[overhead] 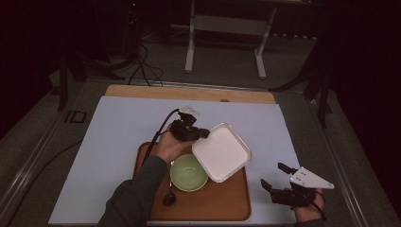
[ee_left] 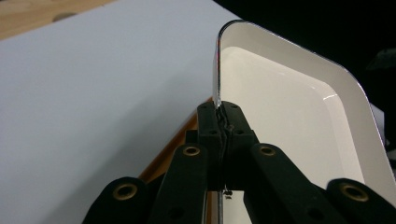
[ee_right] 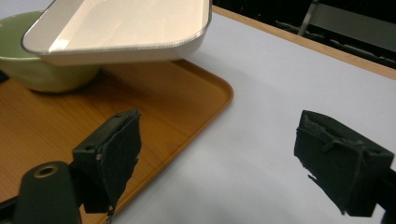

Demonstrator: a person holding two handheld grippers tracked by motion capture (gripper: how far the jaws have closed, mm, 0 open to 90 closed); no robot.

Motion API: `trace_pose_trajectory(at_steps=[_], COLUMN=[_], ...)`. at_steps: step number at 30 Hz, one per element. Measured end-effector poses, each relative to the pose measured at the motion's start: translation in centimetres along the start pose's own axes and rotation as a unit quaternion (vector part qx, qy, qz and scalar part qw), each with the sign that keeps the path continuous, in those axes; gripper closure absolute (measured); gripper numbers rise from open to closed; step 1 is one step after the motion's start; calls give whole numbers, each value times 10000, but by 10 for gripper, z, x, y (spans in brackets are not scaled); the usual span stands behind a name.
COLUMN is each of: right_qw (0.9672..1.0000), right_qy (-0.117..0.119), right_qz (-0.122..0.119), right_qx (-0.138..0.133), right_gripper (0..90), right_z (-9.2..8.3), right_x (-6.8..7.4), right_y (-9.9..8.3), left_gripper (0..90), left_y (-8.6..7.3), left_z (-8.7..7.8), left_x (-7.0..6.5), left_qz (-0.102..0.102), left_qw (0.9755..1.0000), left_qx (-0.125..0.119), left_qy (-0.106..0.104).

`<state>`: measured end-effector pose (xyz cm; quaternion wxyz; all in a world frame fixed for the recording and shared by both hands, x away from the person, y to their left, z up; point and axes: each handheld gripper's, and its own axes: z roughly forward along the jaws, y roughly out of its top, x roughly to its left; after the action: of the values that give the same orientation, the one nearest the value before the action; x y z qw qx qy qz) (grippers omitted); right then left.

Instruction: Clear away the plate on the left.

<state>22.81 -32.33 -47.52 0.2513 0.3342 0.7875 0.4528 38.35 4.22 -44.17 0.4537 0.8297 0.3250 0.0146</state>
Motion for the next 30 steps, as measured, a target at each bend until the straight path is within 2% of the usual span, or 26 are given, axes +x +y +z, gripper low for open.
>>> trace_pose_trajectory(at_steps=[9, 12, 20, 30], right_qw=[10000, 10000, 10000, 10000], right_qy=[-5, -5, -26, -28], right_qz=[4, 2, 20, 18], right_qx=[4, 0, -5, -3], right_gripper=[146, 146, 145, 145], right_z=[0, 0, -1, -1], right_x=[0, 0, 0, 0], right_y=[0, 0, 0, 0], left_gripper=[894, 893, 891, 886], left_y=[-2, -3, -7, -9], left_z=[12, 17, 30, 36], left_x=[-9, -11, -18, -22], left_qz=[139, 75, 64, 2], left_qw=[9994, 9993, 9988, 9980], left_qx=[318, 359, 437, 550], left_qy=[-74, -112, -233, -308])
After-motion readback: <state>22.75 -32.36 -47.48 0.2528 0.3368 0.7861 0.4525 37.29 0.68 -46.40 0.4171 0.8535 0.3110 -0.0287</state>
